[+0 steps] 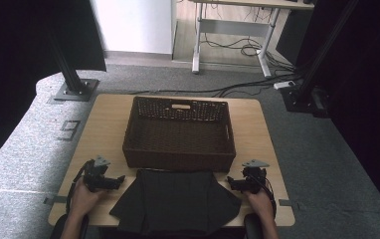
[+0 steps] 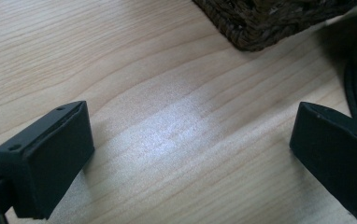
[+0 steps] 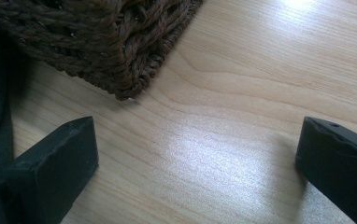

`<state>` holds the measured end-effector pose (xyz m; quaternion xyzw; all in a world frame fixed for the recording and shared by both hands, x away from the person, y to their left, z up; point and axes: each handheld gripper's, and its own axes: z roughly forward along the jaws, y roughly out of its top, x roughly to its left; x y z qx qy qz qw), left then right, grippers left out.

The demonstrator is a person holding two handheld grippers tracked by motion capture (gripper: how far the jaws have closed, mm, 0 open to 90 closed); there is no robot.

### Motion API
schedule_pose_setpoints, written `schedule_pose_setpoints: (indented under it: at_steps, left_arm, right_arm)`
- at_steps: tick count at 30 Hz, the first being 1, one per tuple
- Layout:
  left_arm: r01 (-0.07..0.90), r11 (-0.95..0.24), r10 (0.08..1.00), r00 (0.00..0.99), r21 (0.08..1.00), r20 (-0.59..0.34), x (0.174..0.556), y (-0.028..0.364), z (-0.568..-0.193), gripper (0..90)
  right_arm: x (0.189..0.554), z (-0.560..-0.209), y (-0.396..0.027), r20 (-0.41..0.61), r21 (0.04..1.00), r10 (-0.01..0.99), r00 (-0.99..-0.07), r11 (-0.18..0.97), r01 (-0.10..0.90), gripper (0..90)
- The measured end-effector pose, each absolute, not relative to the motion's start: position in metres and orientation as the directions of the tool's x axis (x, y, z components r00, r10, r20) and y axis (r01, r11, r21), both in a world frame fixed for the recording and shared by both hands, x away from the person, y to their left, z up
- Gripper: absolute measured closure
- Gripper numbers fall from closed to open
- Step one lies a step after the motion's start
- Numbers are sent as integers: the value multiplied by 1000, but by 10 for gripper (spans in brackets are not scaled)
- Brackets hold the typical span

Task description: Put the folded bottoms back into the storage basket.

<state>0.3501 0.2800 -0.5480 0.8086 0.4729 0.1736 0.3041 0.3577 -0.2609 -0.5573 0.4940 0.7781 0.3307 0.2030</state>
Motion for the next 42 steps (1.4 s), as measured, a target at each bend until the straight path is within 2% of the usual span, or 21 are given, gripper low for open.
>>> schedule_pose_setpoints:
  at_steps: [8,14,17,33,38,42]
  left_arm:
    - [677,-387,862,507,625,-16,348,278,-544,0]
    - [671,-367,841,536,645,-79,342,272,-536,0]
    - [655,-374,832,550,657,-74,337,264,-530,0]
    - [599,-402,762,639,692,-111,321,208,-506,0]
    - [603,-420,756,646,678,-106,320,192,-509,0]
    - [634,-430,777,623,643,-95,321,185,-520,0]
  right_arm:
    - [357,-552,-261,54,690,892,-450,292,662,0]
    - [350,-541,-259,85,697,881,-465,281,660,0]
    - [344,-536,-254,95,702,871,-481,285,653,0]
    - [320,-514,-205,92,701,813,-575,357,617,0]
    - [320,-513,-182,109,697,781,-615,381,607,0]
    - [325,-521,-167,120,675,784,-610,386,629,0]
